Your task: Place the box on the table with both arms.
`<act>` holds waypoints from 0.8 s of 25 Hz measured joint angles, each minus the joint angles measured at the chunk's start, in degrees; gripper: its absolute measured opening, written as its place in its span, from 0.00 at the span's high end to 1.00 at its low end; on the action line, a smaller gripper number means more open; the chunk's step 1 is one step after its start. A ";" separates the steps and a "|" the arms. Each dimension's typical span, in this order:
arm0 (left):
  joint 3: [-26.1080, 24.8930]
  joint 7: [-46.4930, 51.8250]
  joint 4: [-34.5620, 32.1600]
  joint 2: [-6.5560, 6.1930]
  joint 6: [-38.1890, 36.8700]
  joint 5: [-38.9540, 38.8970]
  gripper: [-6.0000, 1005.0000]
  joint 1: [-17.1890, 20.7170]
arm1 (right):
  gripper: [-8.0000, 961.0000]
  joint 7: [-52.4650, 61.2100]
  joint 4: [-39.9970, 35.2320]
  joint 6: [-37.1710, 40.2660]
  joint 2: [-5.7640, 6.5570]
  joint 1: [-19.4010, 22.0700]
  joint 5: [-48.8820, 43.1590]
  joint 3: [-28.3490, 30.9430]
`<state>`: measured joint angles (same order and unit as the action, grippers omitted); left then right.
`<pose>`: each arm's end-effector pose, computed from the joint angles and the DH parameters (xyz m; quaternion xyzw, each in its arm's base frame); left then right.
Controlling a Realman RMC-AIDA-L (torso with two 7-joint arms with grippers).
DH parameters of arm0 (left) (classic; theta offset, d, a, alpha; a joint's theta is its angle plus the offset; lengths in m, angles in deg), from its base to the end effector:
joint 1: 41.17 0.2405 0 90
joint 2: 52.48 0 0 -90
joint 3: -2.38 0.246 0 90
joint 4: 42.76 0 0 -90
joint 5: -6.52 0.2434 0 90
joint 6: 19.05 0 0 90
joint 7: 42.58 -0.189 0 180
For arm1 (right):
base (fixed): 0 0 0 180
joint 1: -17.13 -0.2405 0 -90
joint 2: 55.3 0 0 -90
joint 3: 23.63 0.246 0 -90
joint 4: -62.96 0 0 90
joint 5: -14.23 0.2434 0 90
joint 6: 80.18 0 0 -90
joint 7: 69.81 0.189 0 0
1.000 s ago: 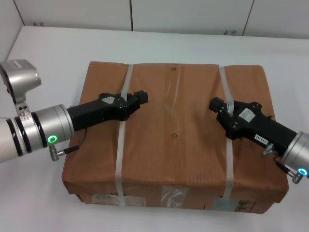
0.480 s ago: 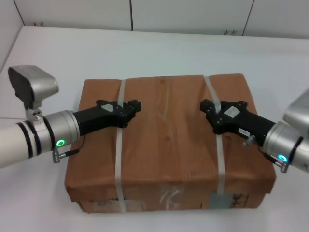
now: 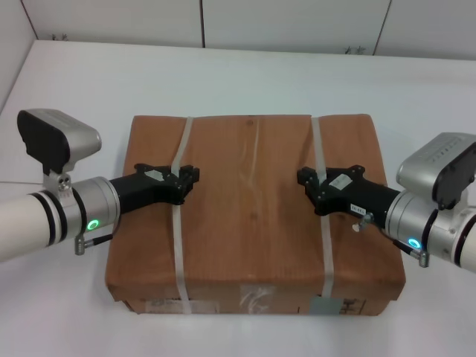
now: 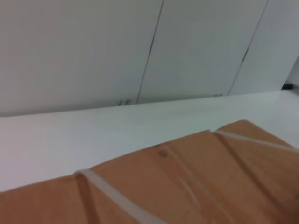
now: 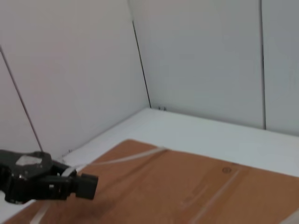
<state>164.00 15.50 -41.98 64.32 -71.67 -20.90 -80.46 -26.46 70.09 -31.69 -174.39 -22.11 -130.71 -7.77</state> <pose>-0.3165 0.3961 -0.1220 -0.8706 -0.3531 -0.1873 0.2867 0.2772 0.3841 -0.1656 -0.8927 0.2886 0.1997 0.2827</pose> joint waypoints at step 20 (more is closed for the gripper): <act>-0.46 -1.92 -1.33 0.09 1.85 -0.42 0.76 0.81 | 0.92 5.86 -0.48 -1.33 0.00 -0.11 -0.19 -1.50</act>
<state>163.54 13.58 -43.30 64.41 -69.81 -21.32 -79.65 -20.60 69.60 -33.02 -174.39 -22.22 -130.90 -9.26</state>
